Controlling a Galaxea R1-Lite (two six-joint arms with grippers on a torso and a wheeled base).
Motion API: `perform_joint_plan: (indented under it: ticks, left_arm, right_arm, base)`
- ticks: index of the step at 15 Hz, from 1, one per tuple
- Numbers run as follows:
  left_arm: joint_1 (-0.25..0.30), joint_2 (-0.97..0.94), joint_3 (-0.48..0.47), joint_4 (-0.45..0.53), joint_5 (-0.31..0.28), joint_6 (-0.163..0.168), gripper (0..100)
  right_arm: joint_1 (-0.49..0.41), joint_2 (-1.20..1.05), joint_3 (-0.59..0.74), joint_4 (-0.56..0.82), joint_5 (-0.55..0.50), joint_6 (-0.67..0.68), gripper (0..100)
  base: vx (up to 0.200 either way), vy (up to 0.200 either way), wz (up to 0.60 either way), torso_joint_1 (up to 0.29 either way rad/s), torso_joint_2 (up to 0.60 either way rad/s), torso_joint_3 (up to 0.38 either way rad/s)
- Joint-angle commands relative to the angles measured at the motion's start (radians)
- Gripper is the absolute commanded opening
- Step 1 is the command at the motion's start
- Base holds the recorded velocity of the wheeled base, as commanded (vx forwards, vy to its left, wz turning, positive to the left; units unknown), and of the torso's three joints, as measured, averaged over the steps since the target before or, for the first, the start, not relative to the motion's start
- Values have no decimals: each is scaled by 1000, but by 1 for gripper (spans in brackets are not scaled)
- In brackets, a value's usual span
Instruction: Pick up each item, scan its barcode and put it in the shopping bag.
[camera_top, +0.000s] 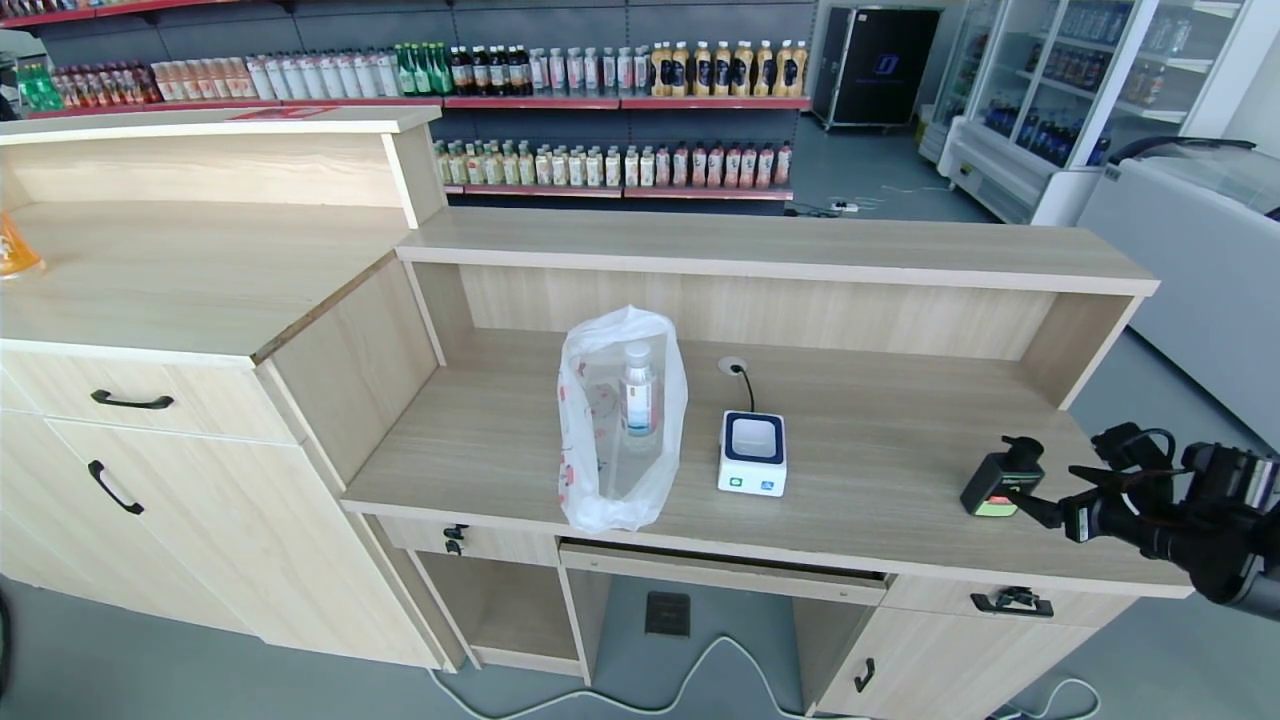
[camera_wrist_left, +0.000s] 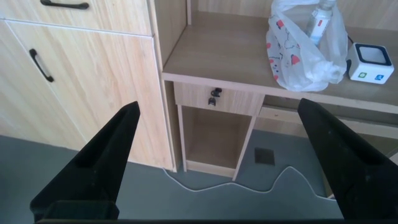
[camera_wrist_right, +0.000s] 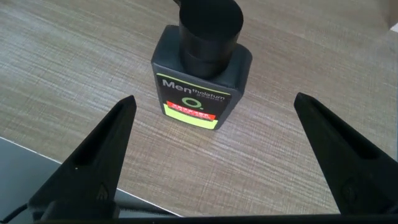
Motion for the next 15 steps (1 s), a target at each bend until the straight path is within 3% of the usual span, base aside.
perform_joint_plan:
  ticks: [1, 15]
  left_arm:
    - [0, 0, 0, -1, 0, -1, 100]
    - [0, 0, 0, -1, 0, -1, 100]
  right_arm:
    - [17, 29, -24, -1, 0, 0, 100]
    - [78, 138, -117, -43, -3, 14, 100]
  base:
    - [0, 0, 0, 0, 0, 0]
    - [0, 0, 0, 0, 0, 0]
